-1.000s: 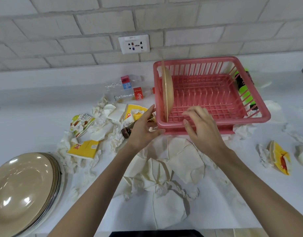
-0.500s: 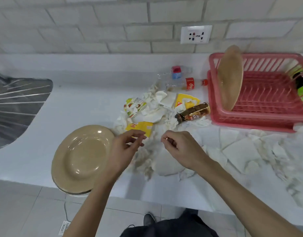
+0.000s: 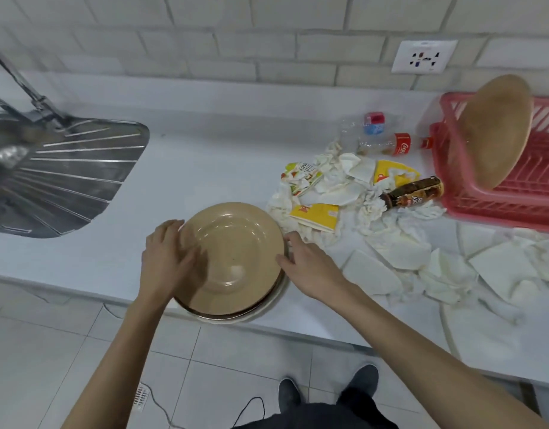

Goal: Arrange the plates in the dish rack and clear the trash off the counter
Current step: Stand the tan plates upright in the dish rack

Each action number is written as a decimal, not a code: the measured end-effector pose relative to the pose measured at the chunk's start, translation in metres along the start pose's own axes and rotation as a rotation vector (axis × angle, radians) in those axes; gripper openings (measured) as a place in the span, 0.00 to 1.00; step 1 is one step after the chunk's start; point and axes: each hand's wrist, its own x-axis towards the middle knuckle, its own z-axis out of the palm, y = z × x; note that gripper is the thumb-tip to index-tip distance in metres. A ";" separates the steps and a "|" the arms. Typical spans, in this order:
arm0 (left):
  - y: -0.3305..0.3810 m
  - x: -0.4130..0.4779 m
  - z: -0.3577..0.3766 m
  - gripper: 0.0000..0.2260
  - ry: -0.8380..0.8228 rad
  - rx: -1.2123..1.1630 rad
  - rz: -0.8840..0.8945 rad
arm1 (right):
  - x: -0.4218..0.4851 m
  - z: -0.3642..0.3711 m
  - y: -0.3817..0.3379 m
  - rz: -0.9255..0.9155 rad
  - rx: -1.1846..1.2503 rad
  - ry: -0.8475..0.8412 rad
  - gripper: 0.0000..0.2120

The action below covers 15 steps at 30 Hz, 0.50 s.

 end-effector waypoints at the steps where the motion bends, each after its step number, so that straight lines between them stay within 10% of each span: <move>1: -0.008 0.006 0.002 0.27 -0.019 0.007 -0.037 | 0.000 0.002 -0.002 0.009 -0.018 0.004 0.19; 15: 0.002 0.017 -0.016 0.17 0.117 -0.522 -0.013 | -0.005 0.007 0.004 -0.005 0.087 0.079 0.18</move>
